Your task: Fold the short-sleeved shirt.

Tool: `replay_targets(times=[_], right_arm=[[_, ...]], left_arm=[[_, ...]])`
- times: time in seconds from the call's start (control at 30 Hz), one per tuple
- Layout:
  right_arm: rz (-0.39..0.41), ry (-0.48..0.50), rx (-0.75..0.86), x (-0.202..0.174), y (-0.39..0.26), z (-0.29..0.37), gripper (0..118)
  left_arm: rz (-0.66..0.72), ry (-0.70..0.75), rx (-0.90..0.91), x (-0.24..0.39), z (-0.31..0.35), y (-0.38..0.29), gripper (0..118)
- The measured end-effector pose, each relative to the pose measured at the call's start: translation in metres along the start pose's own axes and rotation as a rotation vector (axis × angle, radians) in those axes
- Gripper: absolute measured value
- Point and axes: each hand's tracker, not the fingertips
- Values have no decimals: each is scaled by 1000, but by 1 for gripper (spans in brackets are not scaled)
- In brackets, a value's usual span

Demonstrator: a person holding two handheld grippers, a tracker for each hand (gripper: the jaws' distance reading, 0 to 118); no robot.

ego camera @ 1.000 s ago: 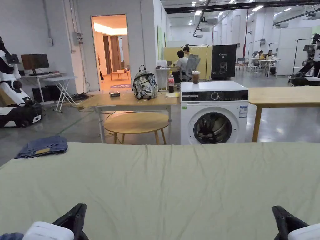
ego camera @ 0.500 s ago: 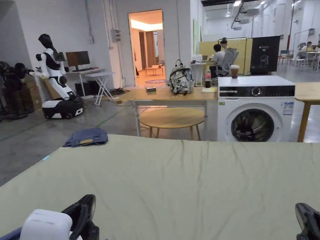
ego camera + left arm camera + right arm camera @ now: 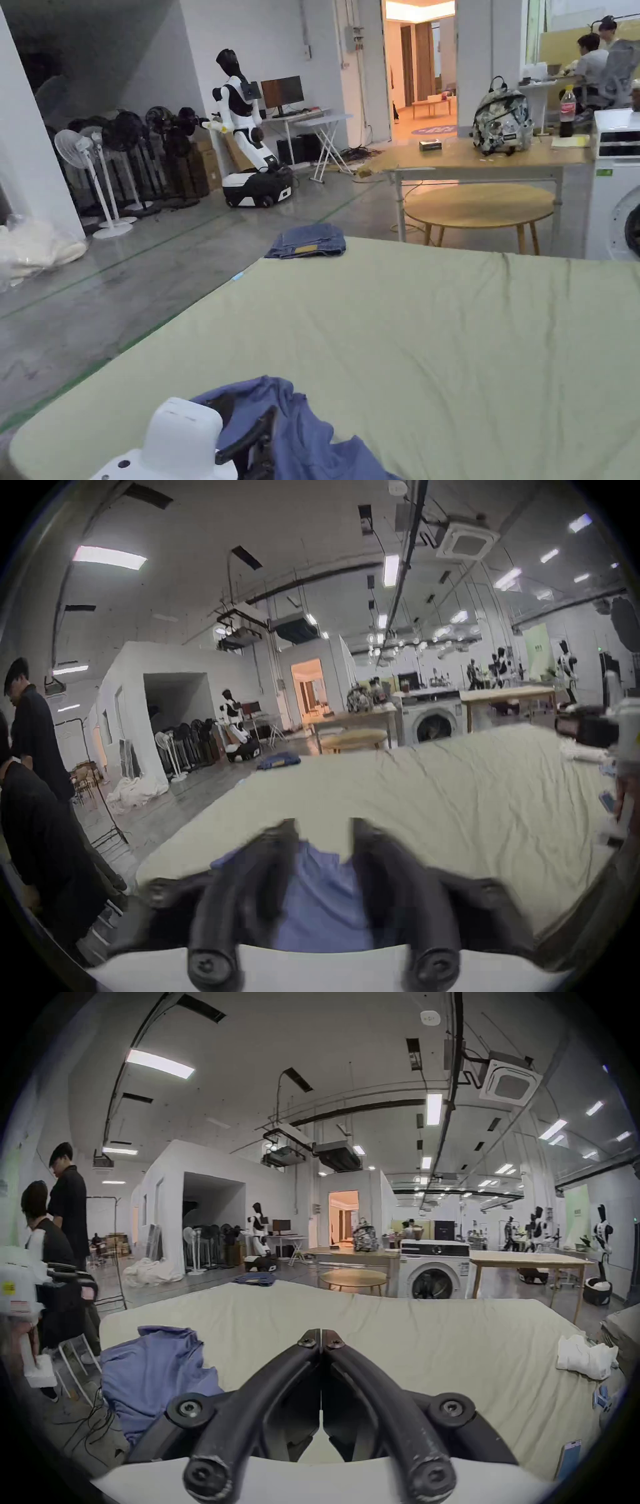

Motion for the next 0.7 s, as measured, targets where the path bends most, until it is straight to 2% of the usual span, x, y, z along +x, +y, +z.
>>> replay_targets(times=[0.03, 0.07, 0.13, 0.27, 0.3, 0.33, 0.37, 0.4, 0.43, 0.5, 0.57, 0.63, 0.67, 0.7], right_arm=[[5, 10, -17, 2, -3, 2, 0], [13, 3, -36, 3, -7, 5, 0], [31, -26, -77, 8, -16, 9, 0], [26, -78, -149, 27, -35, 20, 0], [5, -98, -174, 33, -41, 22, 0], [-17, -110, -189, 38, -45, 24, 0], [-47, -120, -207, 46, -50, 27, 0], [-66, -128, -224, 52, -55, 29, 0], [-79, -144, -241, 59, -60, 32, 0], [-96, -192, -284, 72, -70, 39, 0], [-139, -230, -311, 84, -79, 42, 0], [-214, -235, -319, 96, -88, 45, 0], [-248, -238, -322, 101, -91, 45, 0], [-262, -254, -323, 104, -93, 47, 0]], left_arm=[[17, -44, -49, -5, -15, -6, 89], [34, -83, -90, -11, -33, -15, 102], [29, -104, -147, -19, -70, -36, 102], [51, -121, -427, -37, -168, -87, 101], [104, -149, -491, -42, -193, -103, 97], [143, -148, -565, -45, -213, -118, 89], [170, -119, -621, -41, -223, -125, 74], [183, -107, -668, -41, -234, -136, 69], [199, -103, -692, -39, -241, -145, 69], [210, -88, -590, -41, -237, -141, 68], [170, -79, -648, -36, -242, -138, 63], [145, -97, -678, -32, -240, -130, 47], [149, -101, -688, -32, -241, -125, 34], [140, -90, -691, -32, -241, -123, 5]])
